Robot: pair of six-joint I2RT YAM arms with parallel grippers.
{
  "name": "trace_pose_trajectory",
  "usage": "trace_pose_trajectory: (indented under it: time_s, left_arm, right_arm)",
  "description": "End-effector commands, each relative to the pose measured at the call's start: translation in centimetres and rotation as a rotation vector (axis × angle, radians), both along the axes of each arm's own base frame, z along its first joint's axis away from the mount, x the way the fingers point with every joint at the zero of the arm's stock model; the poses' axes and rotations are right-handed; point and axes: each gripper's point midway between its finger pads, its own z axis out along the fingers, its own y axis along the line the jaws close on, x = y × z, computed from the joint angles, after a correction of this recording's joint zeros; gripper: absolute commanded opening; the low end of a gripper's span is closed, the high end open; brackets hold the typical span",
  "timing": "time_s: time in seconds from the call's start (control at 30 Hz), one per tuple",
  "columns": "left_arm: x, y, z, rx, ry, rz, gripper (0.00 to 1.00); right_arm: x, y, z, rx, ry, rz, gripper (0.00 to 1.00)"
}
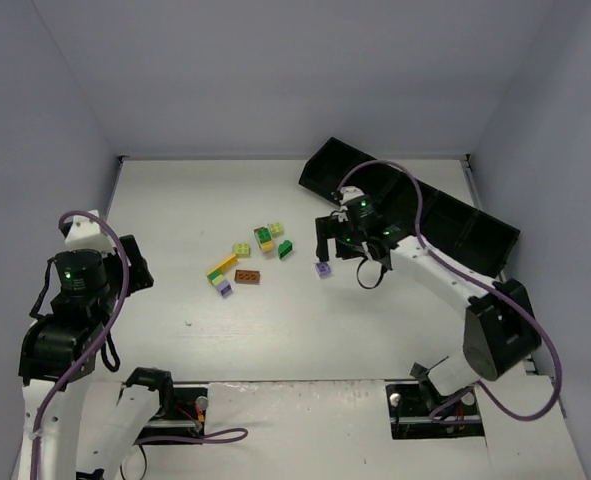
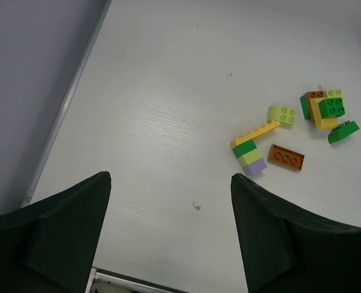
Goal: Sort the legos into containers by color
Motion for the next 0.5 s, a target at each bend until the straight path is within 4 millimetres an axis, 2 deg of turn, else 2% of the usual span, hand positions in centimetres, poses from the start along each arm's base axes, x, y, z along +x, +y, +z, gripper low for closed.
trace_pose_trajectory:
  time_s: [0.0, 0.03, 0.07, 0.13, 0.17, 0.2, 0.23, 0.4, 0.47]
  left_arm:
    - [2.2, -0.3, 0.8, -0.006, -0.05, 0.001, 0.73]
    - [2.5, -0.4, 0.7, -0.007, -0.051, -0.001, 0.73]
    - [2.8, -0.4, 0.4, -0.005, -0.041, -0.003, 0.73]
    - [3.2, -0.7, 0.1, -0.008, -0.033, -0.01, 0.73]
    - [3.5, -0.8, -0.2, -0.006, -0.022, -0.014, 0.73]
    - [3.6, -0.8, -0.2, -0.003, -0.02, -0.017, 0.73]
    - [3.8, -0.8, -0.2, 0.002, -0.017, -0.019, 0.73]
    - [4.6, -1.1, -0.5, 0.006, -0.001, -0.031, 0.73]
    - [4.8, -1.4, -0.6, 0.001, 0.002, -0.043, 0.73]
  right_arm:
    - [3.1, 3.5, 1.1, 0.034, -0.088, -0.009, 0.89]
    - [3.4, 4.1, 0.5, 0.029, -0.08, 0.0, 0.89]
    - [3.5, 4.3, -1.5, 0.001, -0.044, 0.004, 0.88]
    - [3.9, 5.3, -2.4, -0.014, -0.035, 0.016, 0.88]
    - [4.0, 5.5, -3.8, -0.037, -0.012, 0.011, 0.87]
    - [4.3, 5.7, -4.0, -0.04, -0.01, 0.004, 0.86]
    - [4.6, 5.4, -5.0, -0.062, 0.001, -0.025, 0.84]
    - [4.9, 4.8, -6.8, -0.106, 0.021, -0.069, 0.79]
    - [4.5, 4.6, -7.5, -0.112, 0.039, -0.077, 0.72]
